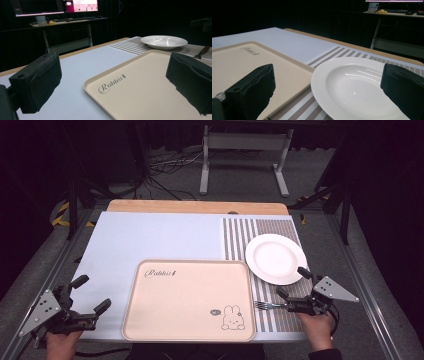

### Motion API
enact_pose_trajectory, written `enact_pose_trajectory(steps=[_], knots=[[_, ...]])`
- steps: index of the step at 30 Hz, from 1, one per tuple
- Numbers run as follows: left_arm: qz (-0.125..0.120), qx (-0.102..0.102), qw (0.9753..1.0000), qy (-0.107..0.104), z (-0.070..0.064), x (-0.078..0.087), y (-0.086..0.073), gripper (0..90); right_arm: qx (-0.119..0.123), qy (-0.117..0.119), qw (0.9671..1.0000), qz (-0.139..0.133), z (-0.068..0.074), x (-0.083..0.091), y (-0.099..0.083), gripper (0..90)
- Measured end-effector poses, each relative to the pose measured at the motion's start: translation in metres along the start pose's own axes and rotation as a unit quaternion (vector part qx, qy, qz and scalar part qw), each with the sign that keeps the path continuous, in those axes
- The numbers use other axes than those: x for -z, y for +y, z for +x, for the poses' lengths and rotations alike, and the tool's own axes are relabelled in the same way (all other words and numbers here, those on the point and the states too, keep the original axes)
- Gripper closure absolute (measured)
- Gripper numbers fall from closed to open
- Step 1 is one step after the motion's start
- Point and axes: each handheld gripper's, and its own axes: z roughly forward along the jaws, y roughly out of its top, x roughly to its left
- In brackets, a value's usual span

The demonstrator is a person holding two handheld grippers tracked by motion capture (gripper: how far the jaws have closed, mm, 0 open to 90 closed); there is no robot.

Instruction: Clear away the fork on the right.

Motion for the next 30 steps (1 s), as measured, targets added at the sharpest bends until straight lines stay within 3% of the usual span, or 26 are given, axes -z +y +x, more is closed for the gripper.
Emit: enact_pose_trajectory(steps=[10, 15, 20, 23, 26, 29, 30], knots=[[-0.001, 0.001, 1.0000, 0.002, 0.001, 0.001, 0.000, 0.8, 0.015, 0.030, 0.9974, 0.063, -0.013, -0.003, 0.042, 0.7], [0.001, 0.002, 1.0000, 0.002, 0.001, 0.001, 0.000, 0.8, 0.023, 0.031, 0.9963, 0.077, -0.020, -0.001, 0.052, 0.7], [0.000, 0.003, 1.0000, 0.004, 0.001, 0.001, 0.000, 0.8, 0.035, 0.052, 0.9920, 0.110, -0.023, -0.003, 0.056, 1.2], [0.001, 0.003, 1.0000, 0.005, 0.001, 0.000, -0.001, 0.8, 0.055, 0.062, 0.9872, 0.136, -0.022, -0.005, 0.056, 2.2], [0.001, 0.003, 1.0000, 0.006, 0.001, 0.001, 0.000, 0.8, 0.080, 0.070, 0.9803, 0.166, -0.021, -0.006, 0.060, 3.2], [0.002, 0.003, 1.0000, 0.006, 0.001, 0.000, -0.001, 0.8, 0.095, 0.083, 0.9696, 0.210, -0.022, -0.008, 0.061, 3.3], [0.001, 0.002, 1.0000, 0.006, 0.001, 0.000, -0.001, 0.8, 0.108, 0.084, 0.9646, 0.225, -0.023, -0.009, 0.062, 3.3]])
